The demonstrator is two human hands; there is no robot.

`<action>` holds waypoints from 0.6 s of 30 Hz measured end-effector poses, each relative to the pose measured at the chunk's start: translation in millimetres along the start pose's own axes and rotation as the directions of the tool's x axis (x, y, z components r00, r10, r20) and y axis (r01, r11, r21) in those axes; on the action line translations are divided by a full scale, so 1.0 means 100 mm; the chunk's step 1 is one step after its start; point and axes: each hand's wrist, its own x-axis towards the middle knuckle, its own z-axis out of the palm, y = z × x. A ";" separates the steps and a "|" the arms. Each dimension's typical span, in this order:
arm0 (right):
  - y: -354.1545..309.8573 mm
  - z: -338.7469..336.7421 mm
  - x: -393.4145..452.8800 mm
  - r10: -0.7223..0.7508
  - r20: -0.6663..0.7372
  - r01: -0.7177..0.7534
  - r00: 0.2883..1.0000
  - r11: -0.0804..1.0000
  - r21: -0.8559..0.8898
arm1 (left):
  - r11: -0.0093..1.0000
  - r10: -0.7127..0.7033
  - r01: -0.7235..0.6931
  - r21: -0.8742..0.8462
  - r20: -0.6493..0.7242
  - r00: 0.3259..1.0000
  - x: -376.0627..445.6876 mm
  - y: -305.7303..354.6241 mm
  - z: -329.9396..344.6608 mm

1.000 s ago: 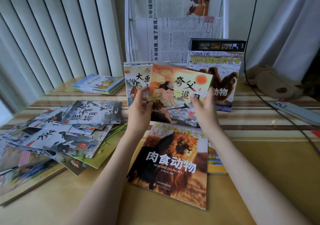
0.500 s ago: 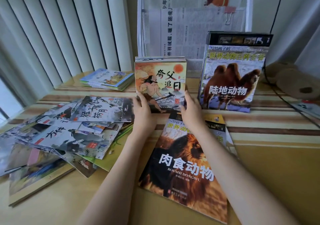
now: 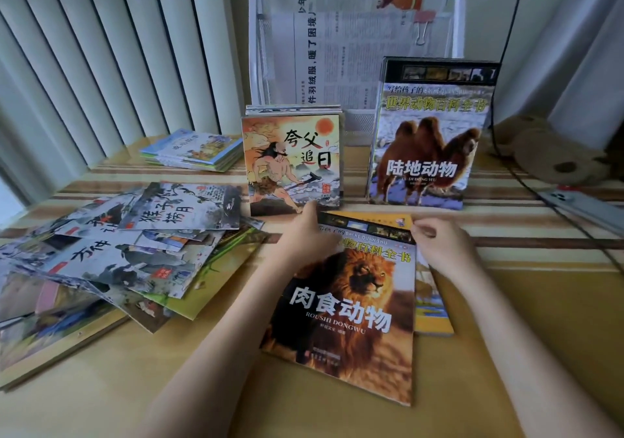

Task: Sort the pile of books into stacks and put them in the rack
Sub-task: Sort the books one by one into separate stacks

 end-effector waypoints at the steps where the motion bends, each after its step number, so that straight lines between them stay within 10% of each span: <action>1: 0.03 0.00 -0.05 -0.020 0.029 0.021 0.999 1.000 -0.014 | 0.995 -0.002 0.000 -0.104 -0.019 1.000 -0.01 0.03 -0.01; 5: 0.01 0.00 -0.10 -0.042 0.116 0.047 0.992 0.998 -0.038 | 0.834 -0.091 0.076 -0.547 -0.001 0.996 -0.03 0.02 -0.11; 10: 0.02 0.03 -0.11 -0.076 0.051 0.077 0.996 0.997 -0.017 | 0.863 -0.134 0.175 -0.475 0.121 0.984 -0.10 0.09 -0.01; 14: -0.05 -0.13 -0.12 0.018 -0.143 0.029 0.990 0.949 0.315 | 0.743 -0.055 -0.038 -0.668 -0.117 0.992 -0.10 0.19 -0.07; 18: -0.09 -0.30 -0.15 -0.092 0.053 0.039 0.994 0.783 0.621 | 0.624 0.047 -0.321 -0.712 -0.376 0.926 -0.03 0.44 -0.08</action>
